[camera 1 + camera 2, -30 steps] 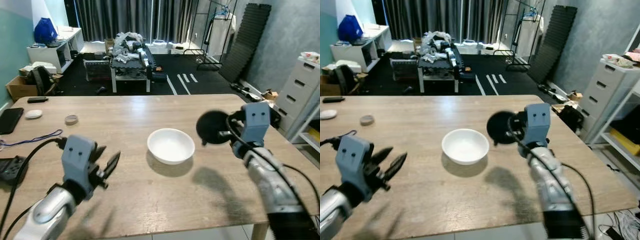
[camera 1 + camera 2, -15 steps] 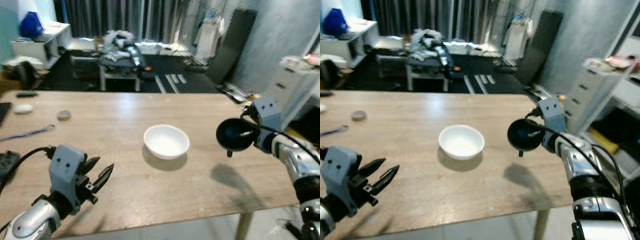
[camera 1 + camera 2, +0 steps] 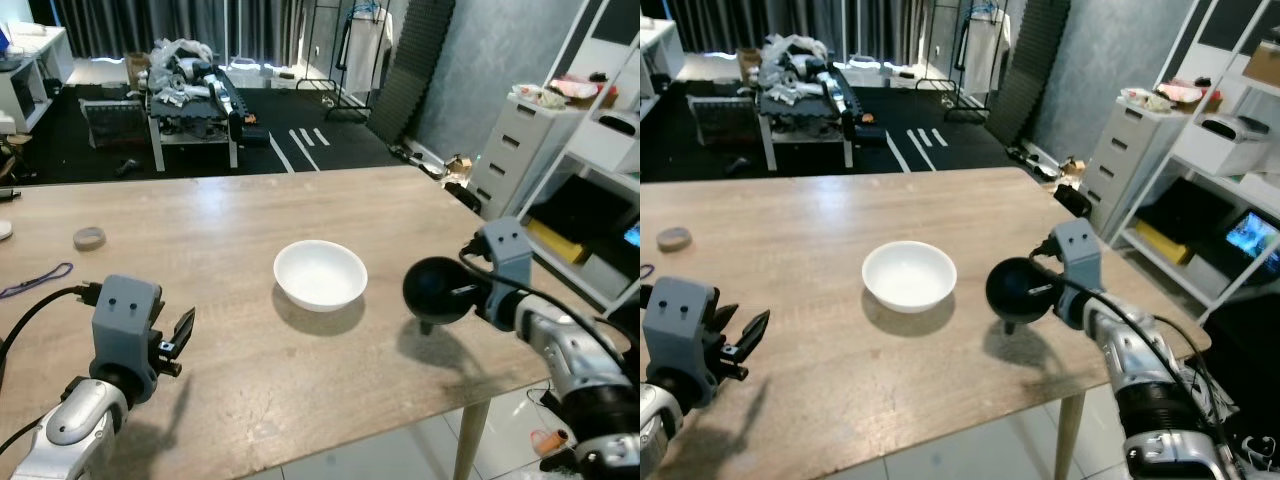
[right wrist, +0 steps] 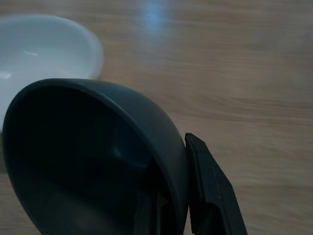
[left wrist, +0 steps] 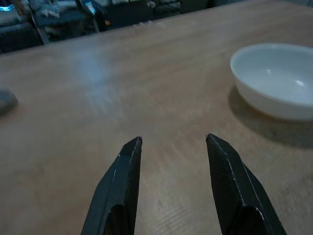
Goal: Setting the table
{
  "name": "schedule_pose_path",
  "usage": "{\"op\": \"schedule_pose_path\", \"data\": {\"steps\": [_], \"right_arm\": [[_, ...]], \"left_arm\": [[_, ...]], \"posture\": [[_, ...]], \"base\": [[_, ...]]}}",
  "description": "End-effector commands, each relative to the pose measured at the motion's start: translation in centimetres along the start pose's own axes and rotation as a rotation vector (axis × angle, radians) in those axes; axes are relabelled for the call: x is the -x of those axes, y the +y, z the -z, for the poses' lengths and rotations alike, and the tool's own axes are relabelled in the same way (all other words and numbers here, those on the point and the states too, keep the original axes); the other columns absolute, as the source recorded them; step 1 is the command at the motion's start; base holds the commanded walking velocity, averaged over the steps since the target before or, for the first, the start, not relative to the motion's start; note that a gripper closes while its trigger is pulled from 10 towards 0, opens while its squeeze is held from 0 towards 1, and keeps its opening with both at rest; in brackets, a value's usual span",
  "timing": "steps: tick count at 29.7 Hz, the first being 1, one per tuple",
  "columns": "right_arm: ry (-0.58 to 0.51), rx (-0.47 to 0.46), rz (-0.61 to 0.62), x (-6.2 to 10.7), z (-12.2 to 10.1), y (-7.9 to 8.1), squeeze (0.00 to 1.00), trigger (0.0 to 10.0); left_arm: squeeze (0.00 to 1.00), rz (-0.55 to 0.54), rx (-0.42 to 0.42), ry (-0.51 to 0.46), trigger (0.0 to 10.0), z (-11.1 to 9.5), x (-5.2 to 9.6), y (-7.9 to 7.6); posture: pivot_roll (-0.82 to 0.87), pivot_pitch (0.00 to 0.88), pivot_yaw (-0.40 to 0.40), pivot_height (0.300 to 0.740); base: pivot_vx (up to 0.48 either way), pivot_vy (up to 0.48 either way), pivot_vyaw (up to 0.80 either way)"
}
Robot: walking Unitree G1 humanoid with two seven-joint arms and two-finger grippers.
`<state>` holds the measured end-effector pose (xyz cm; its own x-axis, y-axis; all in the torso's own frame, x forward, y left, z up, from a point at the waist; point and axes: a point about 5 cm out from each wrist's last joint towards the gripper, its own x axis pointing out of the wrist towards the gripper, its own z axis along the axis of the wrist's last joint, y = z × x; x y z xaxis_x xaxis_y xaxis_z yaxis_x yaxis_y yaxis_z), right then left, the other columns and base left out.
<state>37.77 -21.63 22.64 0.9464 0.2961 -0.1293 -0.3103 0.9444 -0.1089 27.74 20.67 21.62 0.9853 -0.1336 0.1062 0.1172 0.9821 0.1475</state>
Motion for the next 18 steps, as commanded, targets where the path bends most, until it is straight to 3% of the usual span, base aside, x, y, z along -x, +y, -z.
{"op": "schedule_pose_path", "data": {"steps": [1, 4, 7, 18], "right_arm": [[-0.015, -0.031, 0.023, 0.4, 0.1, -0.3, 0.0, 10.0], [-0.015, -0.055, 0.041, 0.4, 0.5, -0.3, 0.0, 10.0], [-0.021, -0.072, 0.035, 0.5, 0.7, 0.3, 0.0, 10.0], [-0.039, -0.101, 0.045, 0.6, 0.4, 0.9, 0.0, 10.0]], "left_arm": [[0.0, 0.005, 0.004, 0.004, 10.0, 0.2, 0.1, -0.3], [0.0, -0.009, -0.016, 0.019, 10.0, 0.3, -0.1, -0.3], [0.0, -0.036, -0.043, 0.023, 10.0, 0.3, -0.7, -0.2], [0.0, -0.019, -0.026, 0.02, 10.0, 0.2, -1.3, -0.7]], "posture": [[0.1, 0.142, 0.007, 0.74], [0.09, 0.139, 0.007, 0.74], [0.09, 0.137, 0.002, 0.74], [0.09, 0.135, 0.008, 0.74]], "base": [[0.48, 0.0, 0.0], [0.449, 0.0, 0.0], [0.309, -0.36, 0.0], [0.0, -0.462, 0.0]]}}
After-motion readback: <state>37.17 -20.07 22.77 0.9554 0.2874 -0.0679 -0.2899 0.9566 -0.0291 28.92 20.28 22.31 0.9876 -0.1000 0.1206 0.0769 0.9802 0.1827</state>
